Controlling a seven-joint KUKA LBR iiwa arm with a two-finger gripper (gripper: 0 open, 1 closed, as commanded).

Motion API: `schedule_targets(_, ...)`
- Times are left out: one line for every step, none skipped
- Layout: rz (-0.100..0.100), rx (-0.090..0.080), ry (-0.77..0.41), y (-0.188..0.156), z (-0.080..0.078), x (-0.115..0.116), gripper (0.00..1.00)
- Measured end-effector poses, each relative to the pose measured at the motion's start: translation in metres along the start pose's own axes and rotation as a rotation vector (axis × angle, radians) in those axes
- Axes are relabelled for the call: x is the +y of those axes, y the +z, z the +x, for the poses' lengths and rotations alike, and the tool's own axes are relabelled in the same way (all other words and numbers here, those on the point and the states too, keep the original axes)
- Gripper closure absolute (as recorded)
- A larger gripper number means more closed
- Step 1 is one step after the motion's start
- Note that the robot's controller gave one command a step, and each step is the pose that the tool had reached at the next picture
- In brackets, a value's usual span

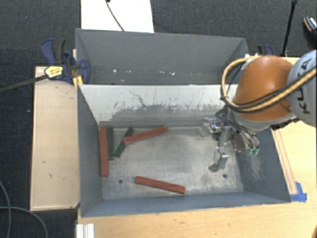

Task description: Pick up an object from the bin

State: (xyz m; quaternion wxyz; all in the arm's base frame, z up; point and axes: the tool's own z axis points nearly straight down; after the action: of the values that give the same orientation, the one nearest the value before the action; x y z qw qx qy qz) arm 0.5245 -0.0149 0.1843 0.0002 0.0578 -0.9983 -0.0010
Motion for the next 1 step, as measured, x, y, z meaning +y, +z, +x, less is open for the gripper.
schedule_targets(-0.001,0.003,-0.253,0.0832,0.0122,0.0769,0.0)
